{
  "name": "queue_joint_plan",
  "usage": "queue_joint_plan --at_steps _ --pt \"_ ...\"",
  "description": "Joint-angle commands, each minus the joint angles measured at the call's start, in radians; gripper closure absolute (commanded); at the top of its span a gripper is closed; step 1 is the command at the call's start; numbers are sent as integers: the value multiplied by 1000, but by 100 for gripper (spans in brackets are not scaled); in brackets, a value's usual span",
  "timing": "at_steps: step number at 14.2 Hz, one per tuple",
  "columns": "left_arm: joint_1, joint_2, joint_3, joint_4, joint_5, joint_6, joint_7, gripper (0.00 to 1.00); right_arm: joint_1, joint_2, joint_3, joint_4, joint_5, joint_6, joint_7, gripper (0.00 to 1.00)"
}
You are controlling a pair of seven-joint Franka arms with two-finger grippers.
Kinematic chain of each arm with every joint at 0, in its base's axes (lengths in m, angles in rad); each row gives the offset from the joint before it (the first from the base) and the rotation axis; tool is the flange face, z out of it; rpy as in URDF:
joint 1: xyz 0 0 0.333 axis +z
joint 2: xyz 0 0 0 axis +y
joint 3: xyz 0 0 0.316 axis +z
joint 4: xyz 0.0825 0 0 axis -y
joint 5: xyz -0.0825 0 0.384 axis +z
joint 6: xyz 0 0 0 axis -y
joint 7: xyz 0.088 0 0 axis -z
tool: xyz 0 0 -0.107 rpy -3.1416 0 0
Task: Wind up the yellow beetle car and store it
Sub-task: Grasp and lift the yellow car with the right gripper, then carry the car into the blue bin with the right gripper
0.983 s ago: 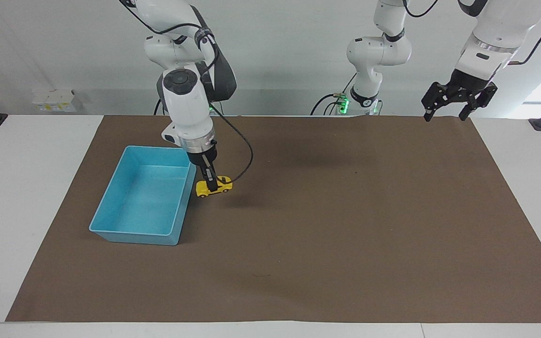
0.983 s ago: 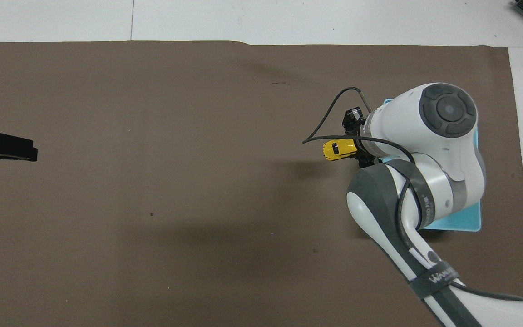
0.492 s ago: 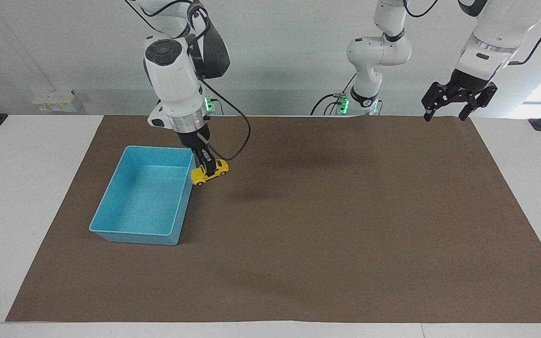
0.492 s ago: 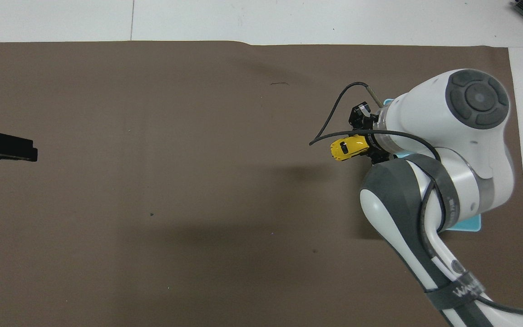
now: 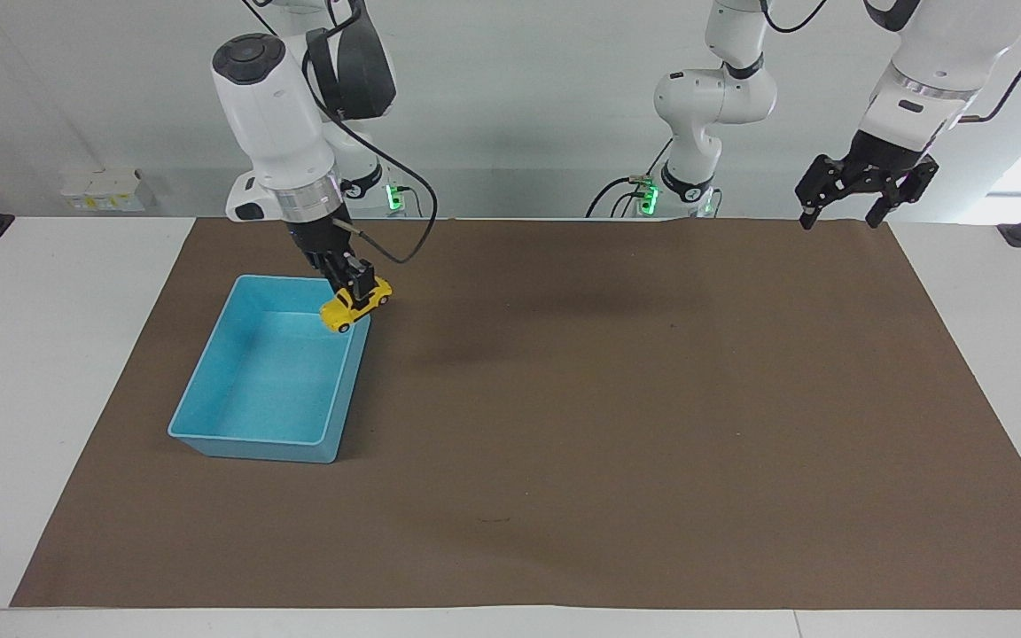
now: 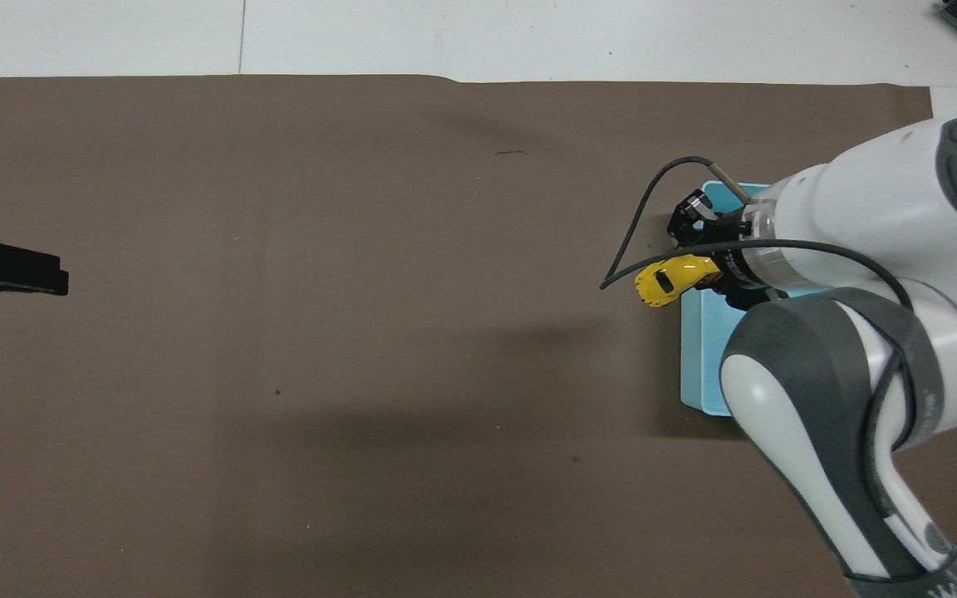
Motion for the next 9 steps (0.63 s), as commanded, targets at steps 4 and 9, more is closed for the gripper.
queue_joint_plan --at_steps 4,9 --pt "15 2 -11 10 2 -20 4 0 -119 -26 -7 -11 27 -60 -430 100" --pt "15 2 -11 10 2 -20 4 0 -184 -49 -7 -49 10 -74 -671 100"
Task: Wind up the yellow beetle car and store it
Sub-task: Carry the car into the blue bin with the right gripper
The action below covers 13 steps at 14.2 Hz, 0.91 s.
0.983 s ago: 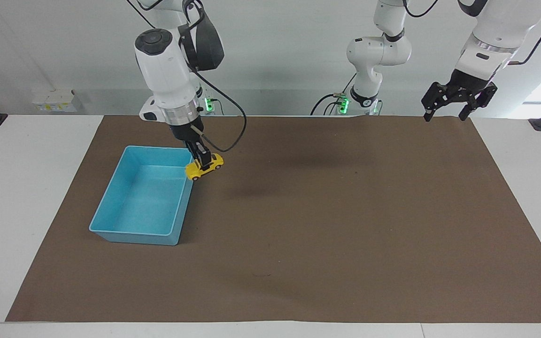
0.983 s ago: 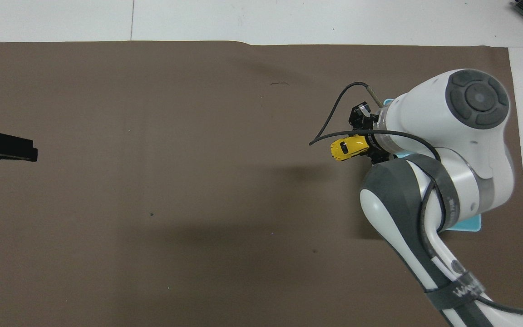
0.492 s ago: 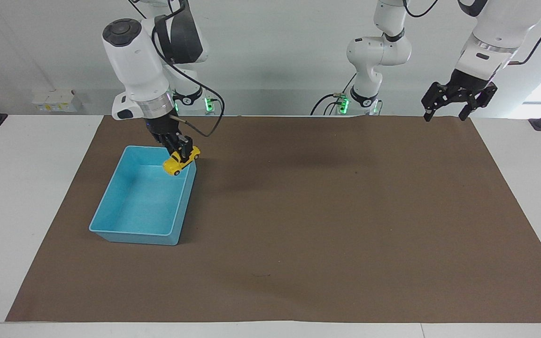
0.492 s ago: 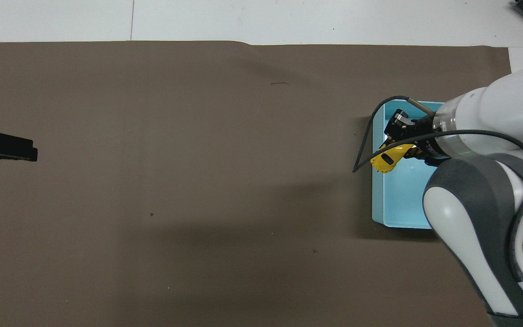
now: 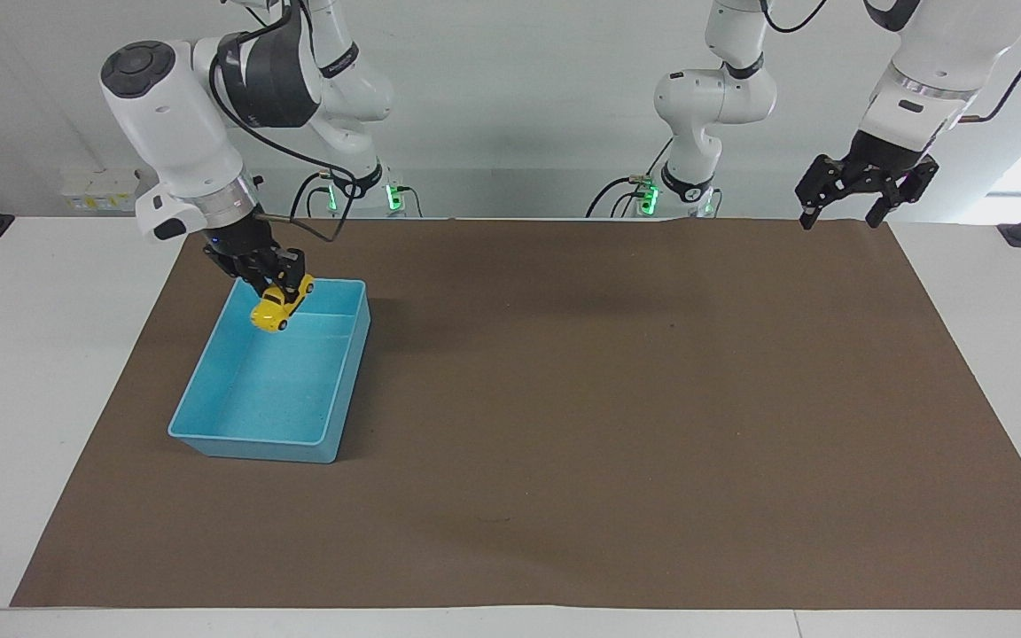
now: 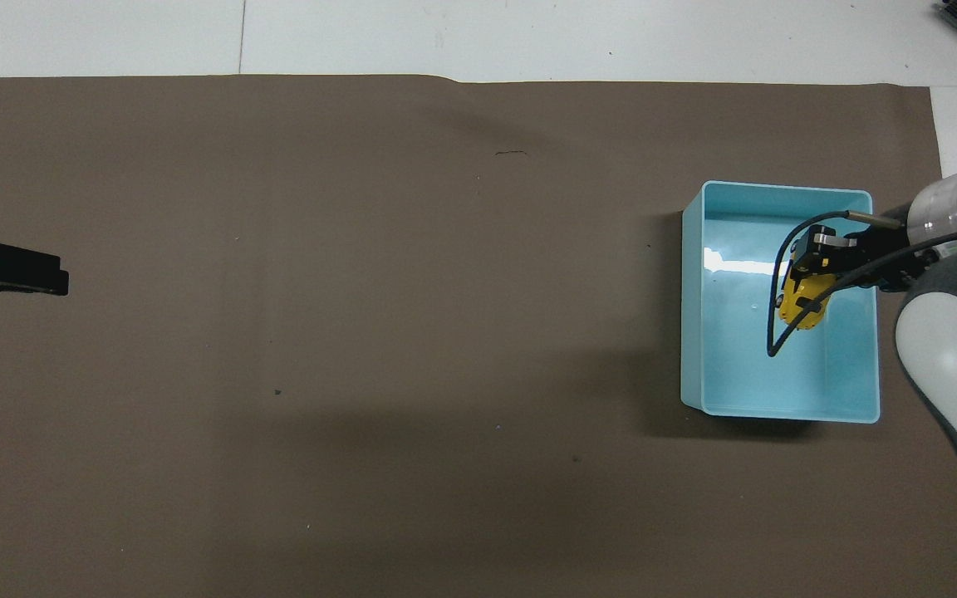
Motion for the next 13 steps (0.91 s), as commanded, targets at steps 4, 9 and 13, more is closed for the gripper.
queue_joint_plan --at_steps 4,9,13 --pt "15 3 -11 10 2 -19 4 0 -28 -63 7 -126 -22 42 -170 100" --pt "15 2 -11 10 2 -19 4 0 -38 -46 7 -273 -28 247 -233 100" --pt "15 3 -11 10 2 -19 4 0 -56 -9 7 -328 -28 342 -282 100"
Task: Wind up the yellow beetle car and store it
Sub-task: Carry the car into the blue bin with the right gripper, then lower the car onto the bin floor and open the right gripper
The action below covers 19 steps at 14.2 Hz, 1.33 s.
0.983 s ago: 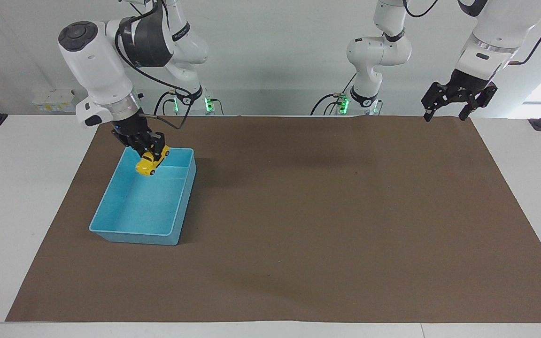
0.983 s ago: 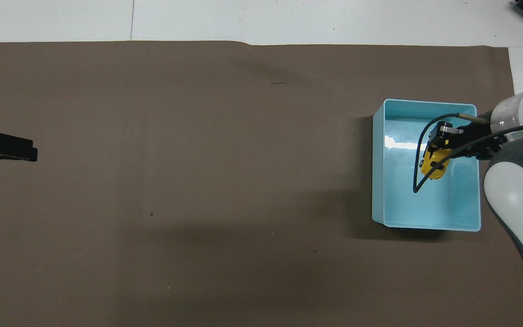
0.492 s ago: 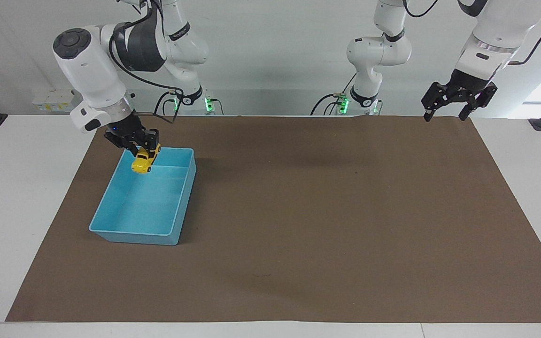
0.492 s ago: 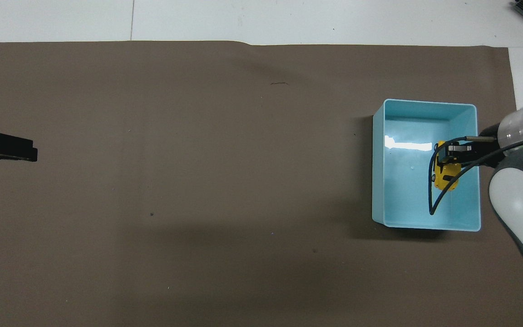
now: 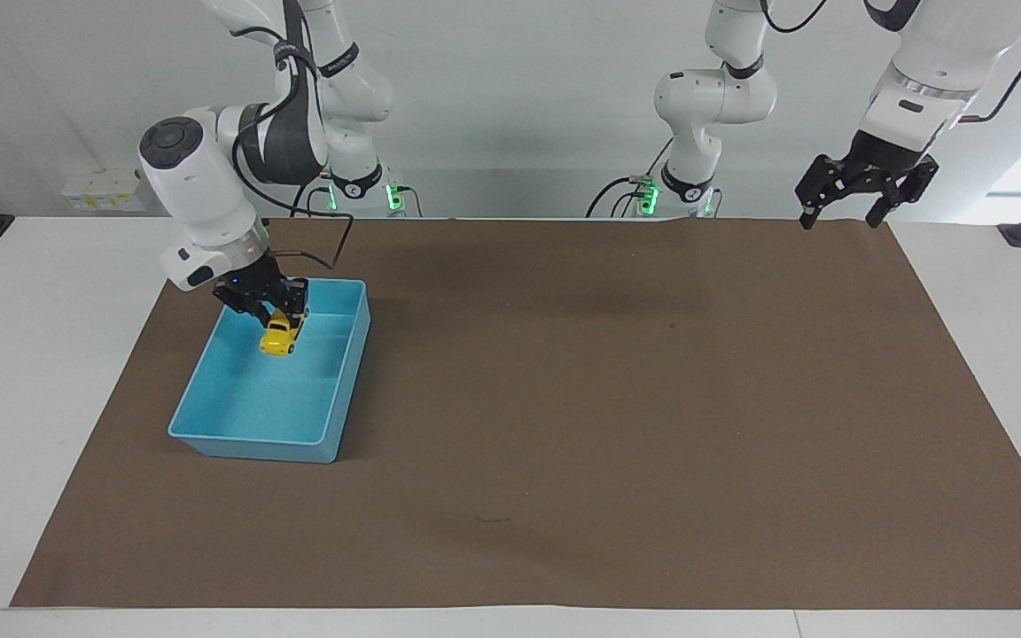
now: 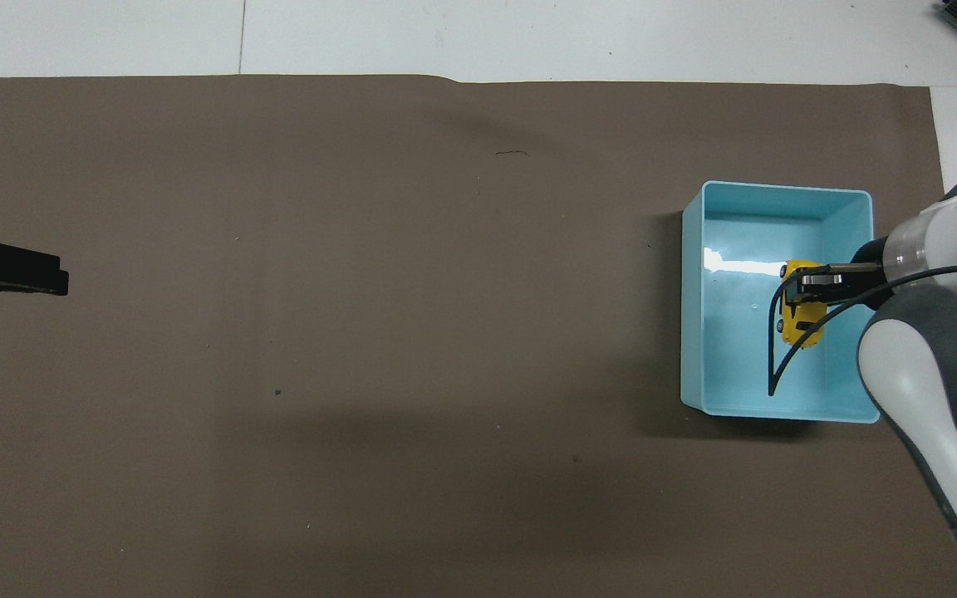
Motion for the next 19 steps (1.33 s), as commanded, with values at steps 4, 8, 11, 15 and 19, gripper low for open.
queue_joint_plan --at_steps 4,8,11,15,19 --pt "15 2 -11 10 2 -21 4 0 -28 46 7 -81 -7 149 -111 100" --pt "15 2 -11 10 2 -21 4 0 -43 46 7 -117 -7 181 -176 100" --pt "15 2 -9 10 2 -19 4 0 -45 46 7 -179 -5 250 -180 100" --pt "15 2 -11 10 2 -21 4 0 -43 26 9 -227 -2 277 -220 100" --pt "15 3 -11 10 2 -19 4 0 -34 14 9 -244 7 290 -217 100"
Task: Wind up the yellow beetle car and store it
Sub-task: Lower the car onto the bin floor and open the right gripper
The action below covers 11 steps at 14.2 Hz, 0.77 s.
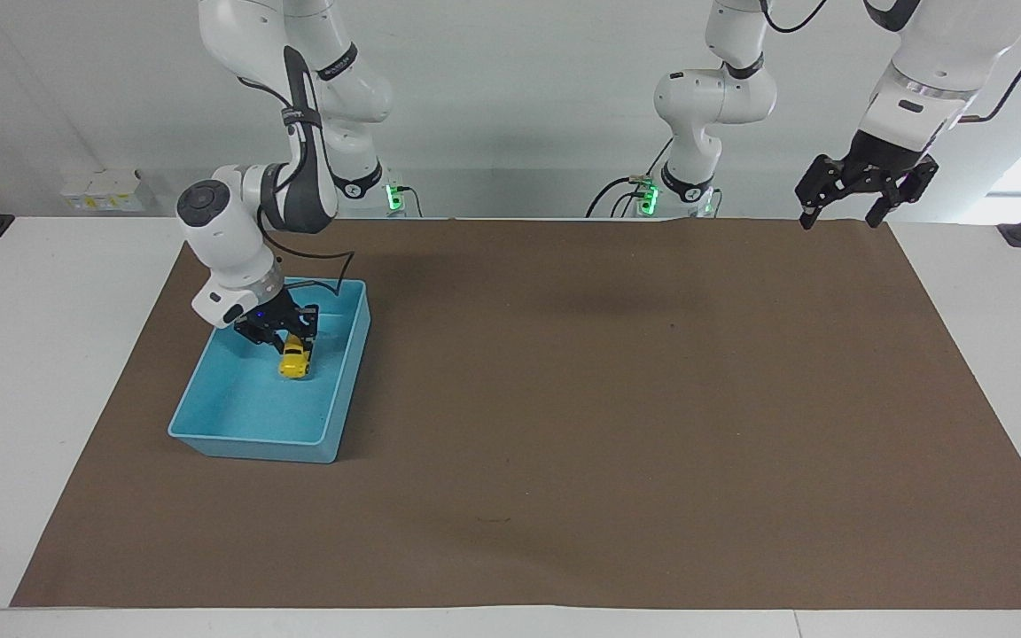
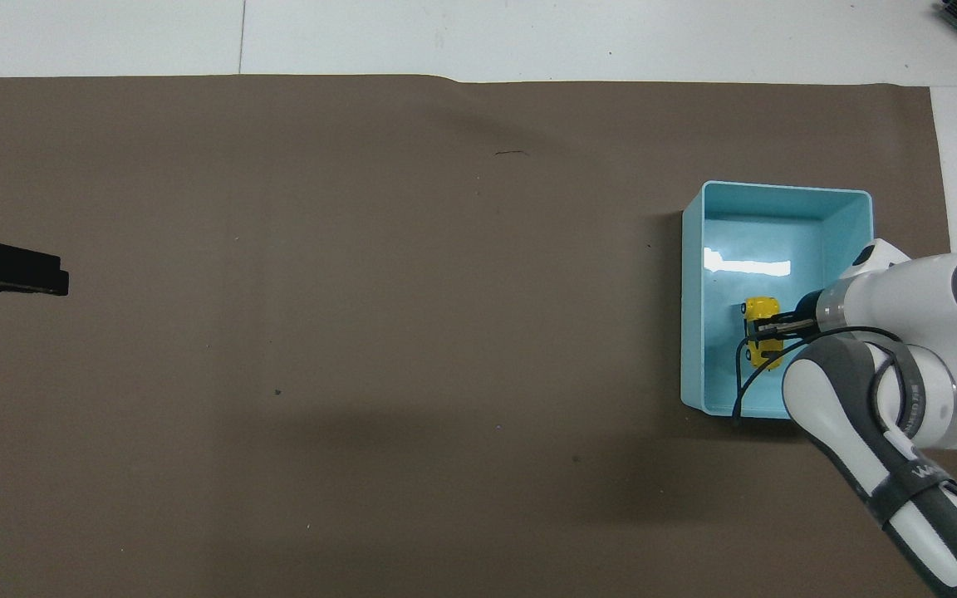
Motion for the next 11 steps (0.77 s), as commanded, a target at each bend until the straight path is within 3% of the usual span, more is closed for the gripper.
queue_joint_plan --at_steps 1,4,8,9,11 --pt "15 3 -11 10 2 -20 4 0 -5 -39 9 -39 7 31 -22 98" --pt "15 2 -11 10 2 -19 4 0 -3 -39 9 -37 7 28 -18 85" --pt "15 3 -11 10 2 -19 4 0 -2 -33 9 -37 7 29 -19 85" --pt "15 3 -11 10 2 -19 4 0 -2 -22 9 -37 8 35 -18 77" --pt "15 2 -11 10 2 -19 4 0 -2 -20 9 -34 7 36 -8 0"
